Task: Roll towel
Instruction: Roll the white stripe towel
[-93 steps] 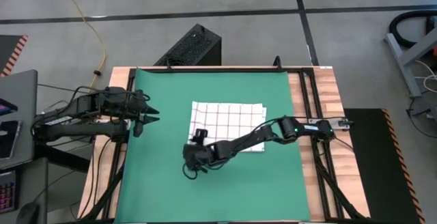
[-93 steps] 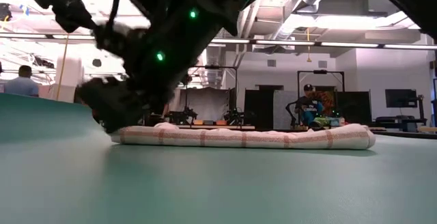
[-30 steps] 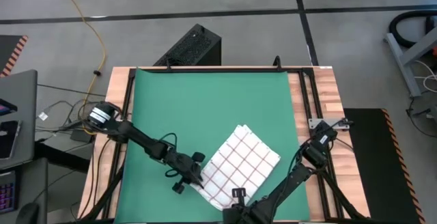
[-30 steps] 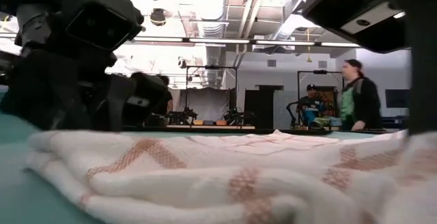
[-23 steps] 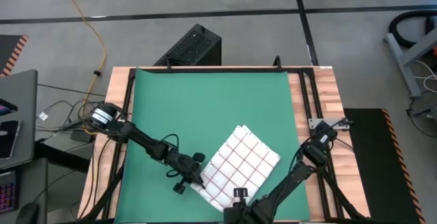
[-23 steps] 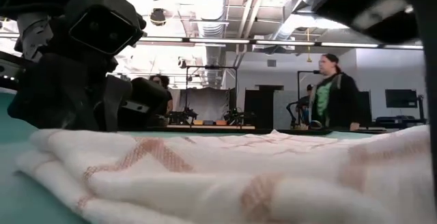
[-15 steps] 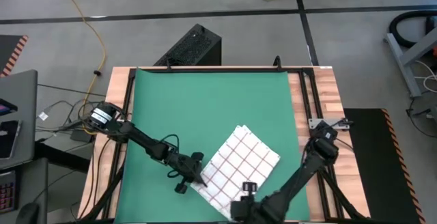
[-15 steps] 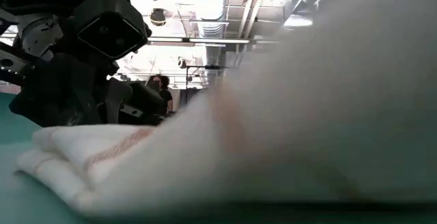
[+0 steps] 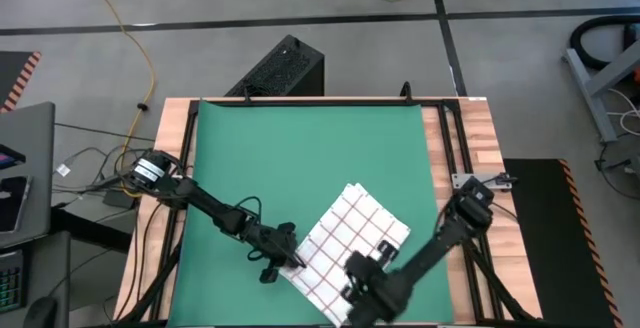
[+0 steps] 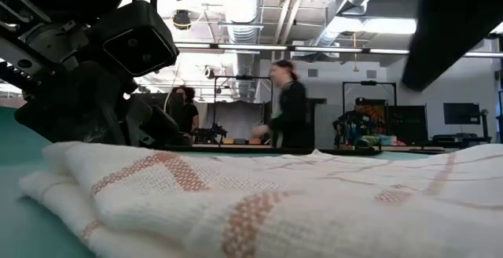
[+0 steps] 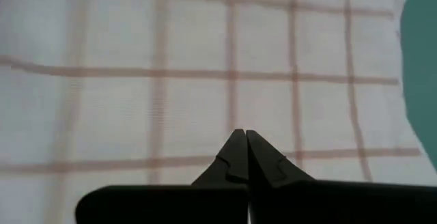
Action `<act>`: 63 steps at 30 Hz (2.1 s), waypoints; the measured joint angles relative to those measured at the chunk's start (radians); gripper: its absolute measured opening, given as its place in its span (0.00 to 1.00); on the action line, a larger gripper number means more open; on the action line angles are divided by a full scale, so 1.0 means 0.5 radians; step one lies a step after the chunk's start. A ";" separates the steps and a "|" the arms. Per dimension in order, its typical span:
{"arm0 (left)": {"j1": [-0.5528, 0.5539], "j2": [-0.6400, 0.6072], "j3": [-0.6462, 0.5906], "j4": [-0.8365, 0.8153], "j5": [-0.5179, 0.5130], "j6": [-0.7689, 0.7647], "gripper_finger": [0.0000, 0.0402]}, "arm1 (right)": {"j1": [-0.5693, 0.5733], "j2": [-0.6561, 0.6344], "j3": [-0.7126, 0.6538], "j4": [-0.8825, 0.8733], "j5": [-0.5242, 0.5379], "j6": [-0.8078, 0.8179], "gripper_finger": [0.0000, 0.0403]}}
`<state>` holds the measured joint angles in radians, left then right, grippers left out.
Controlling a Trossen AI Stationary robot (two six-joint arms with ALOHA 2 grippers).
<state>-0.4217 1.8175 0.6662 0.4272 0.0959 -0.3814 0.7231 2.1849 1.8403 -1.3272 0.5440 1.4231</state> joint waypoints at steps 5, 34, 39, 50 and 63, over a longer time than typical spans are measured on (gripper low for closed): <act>0.004 0.001 -0.001 0.008 0.001 -0.044 0.00 | -0.192 0.000 -0.167 0.034 -0.130 -0.091 0.01; 0.016 -0.251 0.001 -0.438 -0.111 0.122 0.00 | -1.139 -0.216 -0.524 0.958 -0.030 -1.866 0.00; 0.027 -0.341 -0.002 -0.501 -0.150 0.199 0.00 | -1.028 -0.630 -0.514 0.812 -0.137 -1.992 0.00; 0.028 -0.497 -0.001 -0.349 -0.253 0.265 0.03 | -0.258 -1.178 -0.936 1.068 -0.418 -2.020 0.18; 0.013 -0.547 0.001 -0.467 -0.197 0.246 0.21 | -0.134 -0.714 -1.207 2.060 -0.302 -2.253 0.54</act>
<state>-0.4150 1.5440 0.6666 0.1939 -0.0024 -0.2582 0.6563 1.8277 1.2369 -0.2970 0.3931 0.2966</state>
